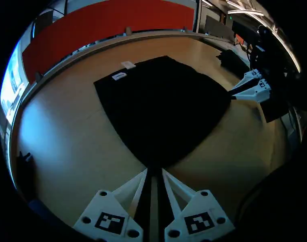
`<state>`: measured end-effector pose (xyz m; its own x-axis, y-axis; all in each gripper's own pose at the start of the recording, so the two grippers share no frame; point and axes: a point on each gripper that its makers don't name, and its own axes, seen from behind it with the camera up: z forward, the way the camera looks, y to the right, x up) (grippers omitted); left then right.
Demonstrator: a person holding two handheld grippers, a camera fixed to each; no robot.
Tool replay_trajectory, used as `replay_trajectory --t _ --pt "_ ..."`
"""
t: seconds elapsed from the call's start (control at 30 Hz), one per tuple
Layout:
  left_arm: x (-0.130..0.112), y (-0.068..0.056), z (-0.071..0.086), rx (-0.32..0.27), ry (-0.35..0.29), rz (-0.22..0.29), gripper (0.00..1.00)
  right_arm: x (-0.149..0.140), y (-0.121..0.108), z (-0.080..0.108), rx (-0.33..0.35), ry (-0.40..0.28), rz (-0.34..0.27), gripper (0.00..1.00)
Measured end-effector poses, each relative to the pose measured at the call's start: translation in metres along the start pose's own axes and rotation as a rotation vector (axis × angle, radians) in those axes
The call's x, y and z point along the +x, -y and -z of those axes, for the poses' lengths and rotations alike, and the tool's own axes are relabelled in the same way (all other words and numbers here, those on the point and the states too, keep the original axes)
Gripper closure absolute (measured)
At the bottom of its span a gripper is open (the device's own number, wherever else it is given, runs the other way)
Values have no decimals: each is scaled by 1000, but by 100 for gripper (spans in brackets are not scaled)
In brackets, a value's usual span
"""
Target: Fold towel
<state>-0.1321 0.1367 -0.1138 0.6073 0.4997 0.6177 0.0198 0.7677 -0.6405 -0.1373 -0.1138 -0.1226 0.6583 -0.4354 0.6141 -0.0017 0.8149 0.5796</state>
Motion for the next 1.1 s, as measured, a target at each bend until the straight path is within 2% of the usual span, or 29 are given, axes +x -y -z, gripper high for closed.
replay_trajectory --t 0.4,0.7,1.1 --pt "12 -2 13 5 -24 37 91 20 3 15 20 -35 -29 89" --pt "26 -2 34 7 -45 69 91 41 5 37 13 -73 -15 89" --pt "44 -3 68 14 -74 141 91 66 7 70 12 -99 -7 89"
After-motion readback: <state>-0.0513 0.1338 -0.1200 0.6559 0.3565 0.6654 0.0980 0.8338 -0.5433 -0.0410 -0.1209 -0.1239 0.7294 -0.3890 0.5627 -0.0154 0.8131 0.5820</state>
